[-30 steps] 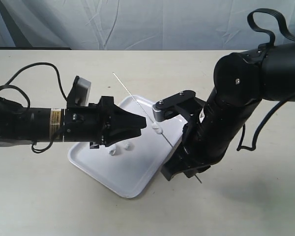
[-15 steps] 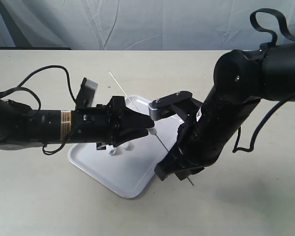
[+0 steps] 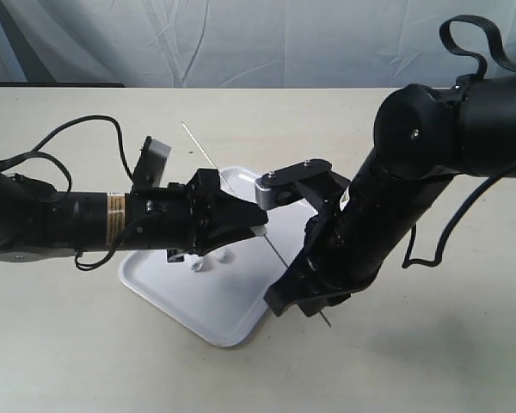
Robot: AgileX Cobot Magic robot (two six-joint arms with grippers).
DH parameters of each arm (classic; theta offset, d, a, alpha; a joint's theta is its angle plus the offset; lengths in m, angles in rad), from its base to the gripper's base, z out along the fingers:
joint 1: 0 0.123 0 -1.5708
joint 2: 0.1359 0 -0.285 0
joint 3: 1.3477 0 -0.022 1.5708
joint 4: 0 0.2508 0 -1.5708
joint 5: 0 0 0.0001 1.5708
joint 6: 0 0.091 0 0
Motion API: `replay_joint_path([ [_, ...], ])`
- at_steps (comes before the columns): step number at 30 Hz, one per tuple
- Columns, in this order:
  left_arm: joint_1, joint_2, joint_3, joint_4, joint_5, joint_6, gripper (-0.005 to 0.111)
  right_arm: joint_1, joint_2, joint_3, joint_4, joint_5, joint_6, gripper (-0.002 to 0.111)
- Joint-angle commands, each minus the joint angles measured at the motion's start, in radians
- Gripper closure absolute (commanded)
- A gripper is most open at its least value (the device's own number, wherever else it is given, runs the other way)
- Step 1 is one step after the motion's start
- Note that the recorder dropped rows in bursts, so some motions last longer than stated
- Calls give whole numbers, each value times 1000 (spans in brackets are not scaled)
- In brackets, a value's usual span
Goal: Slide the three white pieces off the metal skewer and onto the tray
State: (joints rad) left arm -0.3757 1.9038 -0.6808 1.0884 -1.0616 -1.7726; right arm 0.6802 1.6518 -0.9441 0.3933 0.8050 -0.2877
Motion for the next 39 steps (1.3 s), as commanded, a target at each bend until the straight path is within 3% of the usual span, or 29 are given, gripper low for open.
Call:
replay_joint_path([
  [1, -6, 4, -7, -14, -20, 4, 90, -3, -1, 1, 4, -14, -9, 109],
  [13, 17, 4, -7, -31, -10, 28, 90, -3, -1, 1, -12, -3, -9, 109],
  [22, 149, 4, -7, -1, -19, 28, 90, -3, -1, 1, -35, 96, -27, 109],
  [30, 339, 4, -7, 116, -16, 28, 90, -3, -1, 1, -78, 223, -27, 109],
  [39, 423, 4, -7, 208, -9, 28, 90, -3, -1, 1, -82, 236, -27, 109],
])
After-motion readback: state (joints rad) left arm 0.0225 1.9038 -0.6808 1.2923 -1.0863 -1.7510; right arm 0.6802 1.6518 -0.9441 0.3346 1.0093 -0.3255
